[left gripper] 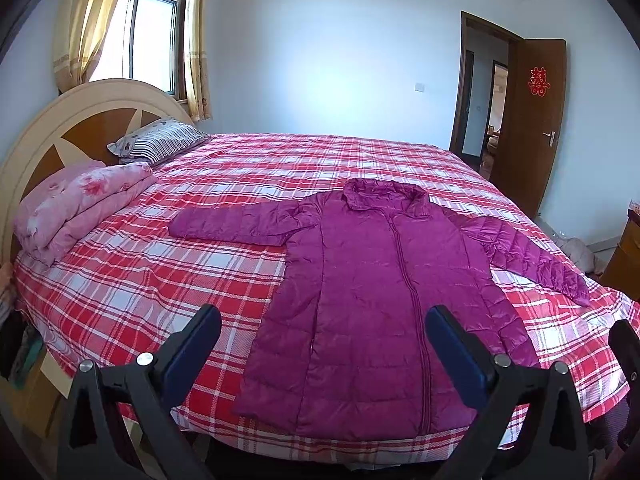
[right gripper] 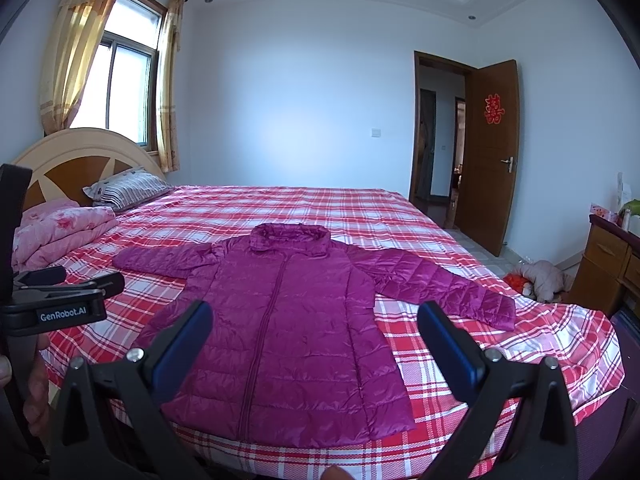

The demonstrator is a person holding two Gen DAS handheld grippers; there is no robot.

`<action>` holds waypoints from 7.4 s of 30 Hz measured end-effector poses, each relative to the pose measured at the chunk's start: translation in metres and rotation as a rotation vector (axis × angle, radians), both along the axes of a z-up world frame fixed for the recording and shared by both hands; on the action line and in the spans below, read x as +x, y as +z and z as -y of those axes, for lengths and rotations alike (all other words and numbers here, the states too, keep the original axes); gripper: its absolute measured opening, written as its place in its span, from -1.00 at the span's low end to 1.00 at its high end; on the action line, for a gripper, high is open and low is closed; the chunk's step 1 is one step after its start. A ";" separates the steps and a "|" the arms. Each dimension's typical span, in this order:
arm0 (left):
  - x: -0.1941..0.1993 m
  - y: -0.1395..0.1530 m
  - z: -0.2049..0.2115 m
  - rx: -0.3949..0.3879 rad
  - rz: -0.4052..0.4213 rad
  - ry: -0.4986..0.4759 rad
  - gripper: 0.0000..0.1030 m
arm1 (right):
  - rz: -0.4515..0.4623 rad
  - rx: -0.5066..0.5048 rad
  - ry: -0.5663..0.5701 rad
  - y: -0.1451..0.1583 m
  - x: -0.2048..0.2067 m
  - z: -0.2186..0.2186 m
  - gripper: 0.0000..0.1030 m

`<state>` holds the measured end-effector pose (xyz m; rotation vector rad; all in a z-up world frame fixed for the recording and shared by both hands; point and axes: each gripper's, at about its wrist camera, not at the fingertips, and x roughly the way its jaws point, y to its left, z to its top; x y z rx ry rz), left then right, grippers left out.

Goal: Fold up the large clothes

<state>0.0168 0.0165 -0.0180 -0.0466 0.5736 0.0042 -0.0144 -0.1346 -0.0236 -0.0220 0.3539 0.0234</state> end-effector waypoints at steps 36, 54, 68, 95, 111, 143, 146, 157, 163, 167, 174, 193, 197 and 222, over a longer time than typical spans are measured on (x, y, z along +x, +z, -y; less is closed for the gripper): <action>0.039 -0.034 0.021 0.029 -0.107 -0.142 0.98 | -0.088 0.049 0.030 -0.041 0.045 0.054 1.00; 0.164 -0.085 0.061 0.178 -0.091 -0.126 0.98 | -0.481 0.189 -0.498 -0.127 0.219 0.329 0.27; 0.169 -0.090 0.044 0.187 -0.099 -0.109 0.98 | -0.520 0.092 -0.457 -0.120 0.243 0.336 -0.71; 0.183 -0.103 -0.028 0.084 -0.129 -0.020 0.98 | -0.091 -0.638 0.101 -0.012 0.304 -0.032 -0.72; 0.212 -0.121 -0.032 0.117 -0.186 -0.009 0.98 | -0.282 -0.356 0.392 -0.114 0.339 -0.127 0.62; 0.391 -0.168 0.113 0.224 -0.259 -0.126 0.98 | -0.433 -0.017 0.054 -0.155 0.442 0.053 0.50; 0.396 -0.174 0.111 0.204 -0.287 -0.135 0.98 | -0.482 0.004 0.058 -0.169 0.446 0.058 0.50; 0.400 -0.181 0.105 0.114 -0.311 -0.139 0.99 | -0.548 -0.052 0.027 -0.171 0.450 0.056 0.47; 0.399 -0.181 0.105 0.110 -0.307 -0.138 0.99 | -0.436 0.012 0.052 -0.111 0.417 0.035 0.35; 0.398 -0.181 0.101 0.085 -0.308 -0.142 0.99 | -0.482 0.003 0.088 -0.122 0.410 0.007 0.30; 0.398 -0.181 0.100 0.085 -0.309 -0.141 0.99 | -0.528 0.003 0.038 -0.168 0.409 0.015 0.30; 0.351 -0.135 -0.032 0.004 -0.257 -0.058 0.98 | -0.517 -0.100 0.012 -0.174 0.407 0.001 0.32; 0.344 -0.148 -0.124 -0.044 -0.256 0.129 0.98 | -0.512 -0.106 0.010 -0.173 0.406 -0.001 0.33; 0.386 -0.171 -0.316 -0.295 -0.205 0.497 -0.56 | -0.491 -0.156 -0.008 -0.174 0.404 -0.007 0.33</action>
